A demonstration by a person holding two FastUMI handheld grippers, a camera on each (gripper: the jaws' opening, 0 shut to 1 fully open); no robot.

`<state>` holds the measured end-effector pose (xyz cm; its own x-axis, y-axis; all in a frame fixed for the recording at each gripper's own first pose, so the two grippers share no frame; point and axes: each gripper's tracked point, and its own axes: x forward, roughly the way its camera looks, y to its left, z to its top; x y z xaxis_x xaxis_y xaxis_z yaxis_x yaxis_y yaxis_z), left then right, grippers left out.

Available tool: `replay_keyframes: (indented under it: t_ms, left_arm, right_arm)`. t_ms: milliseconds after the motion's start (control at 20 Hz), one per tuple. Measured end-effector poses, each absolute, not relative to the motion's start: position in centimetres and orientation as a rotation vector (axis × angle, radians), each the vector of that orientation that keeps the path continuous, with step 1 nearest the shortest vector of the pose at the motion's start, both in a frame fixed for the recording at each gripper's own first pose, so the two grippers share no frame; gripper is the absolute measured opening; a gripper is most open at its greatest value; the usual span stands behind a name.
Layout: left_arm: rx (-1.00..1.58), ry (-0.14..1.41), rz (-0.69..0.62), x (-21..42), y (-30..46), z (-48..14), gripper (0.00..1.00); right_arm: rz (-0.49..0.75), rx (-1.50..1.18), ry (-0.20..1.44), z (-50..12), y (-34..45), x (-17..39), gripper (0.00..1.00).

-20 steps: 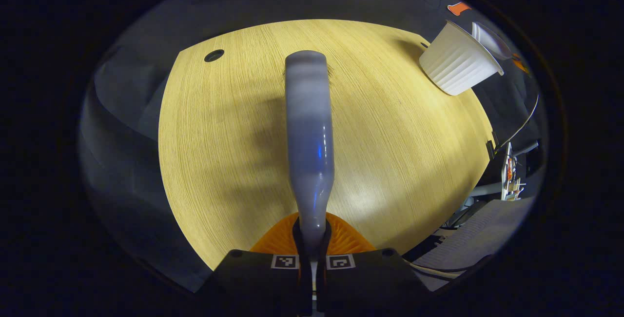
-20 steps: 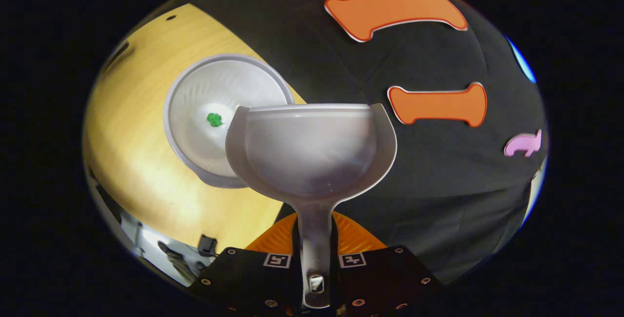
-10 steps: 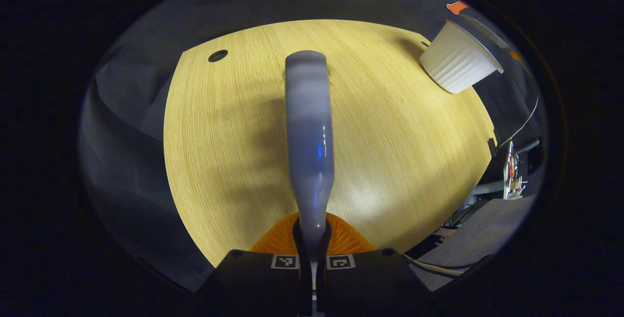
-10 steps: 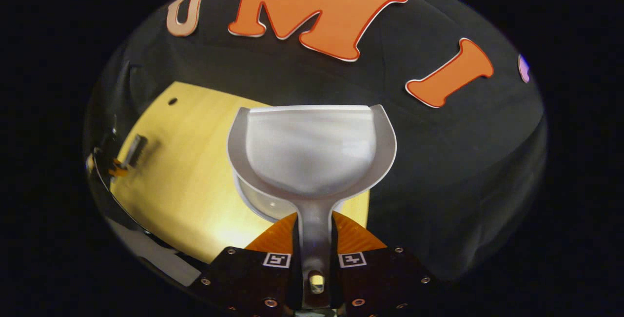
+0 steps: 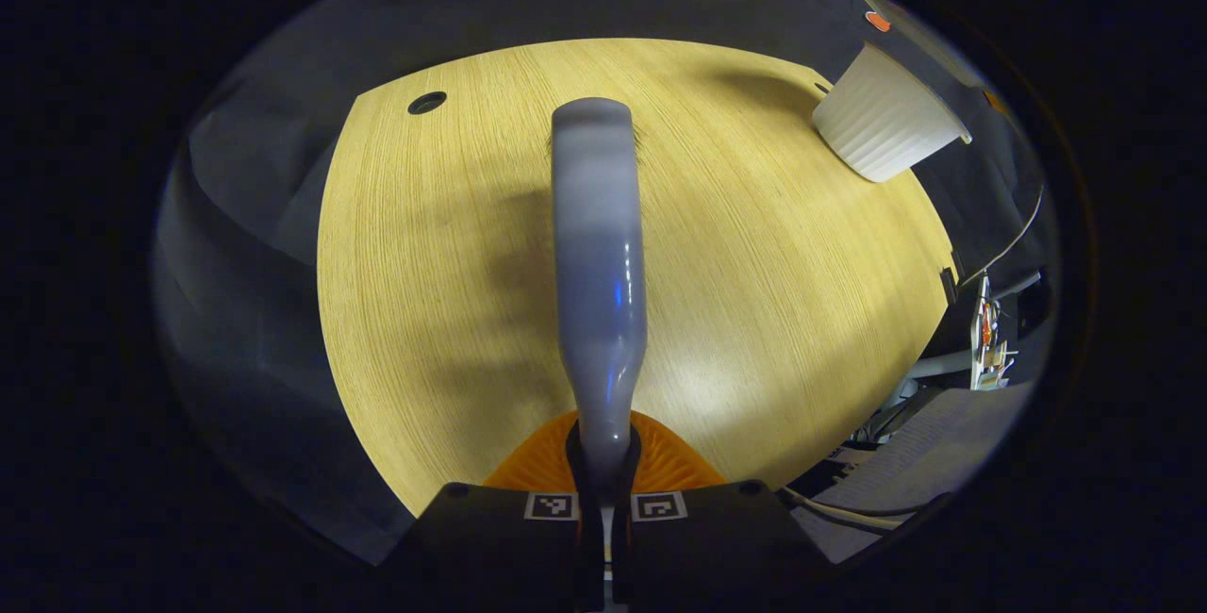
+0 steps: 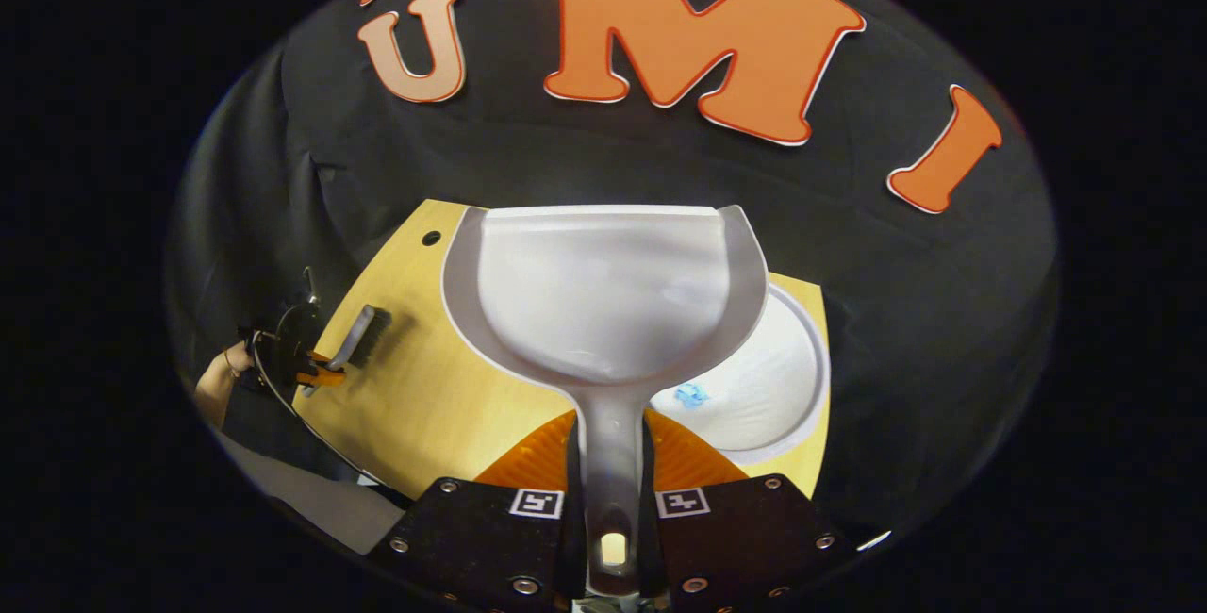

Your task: Pick up the small broom and dustpan from the desktop, sweep the trash into the dustpan with the broom, and then empty the trash into the garbage bin.

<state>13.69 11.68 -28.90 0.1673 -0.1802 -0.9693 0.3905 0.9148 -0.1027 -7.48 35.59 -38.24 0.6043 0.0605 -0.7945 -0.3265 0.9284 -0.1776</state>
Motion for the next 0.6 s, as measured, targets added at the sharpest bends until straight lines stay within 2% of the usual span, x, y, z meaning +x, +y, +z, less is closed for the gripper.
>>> replay_keyframes:
  t_ms: [300, 350, 400, 600]
  left_arm:
    - [0.192, 1.34, -0.384, 13.4, 11.0, -29.5, 0.06]
    - [0.192, 1.338, -0.384, 13.4, 10.8, -29.6, 0.06]
    - [0.192, 1.339, -0.385, 13.3, 10.8, -29.9, 0.06]
    - [0.184, 1.34, -0.377, 13.5, 10.9, -29.8, 0.06]
  right_arm:
    - [0.28, -0.285, 0.916, -42.5, 40.2, -9.2, 0.22]
    - [0.281, -0.283, 0.923, -43.5, 40.8, -9.5, 0.17]
    - [0.284, -0.284, 0.934, -44.5, 41.2, -9.8, 0.21]
    - [0.278, -0.29, 0.971, -48.6, 42.3, -10.8, 0.21]
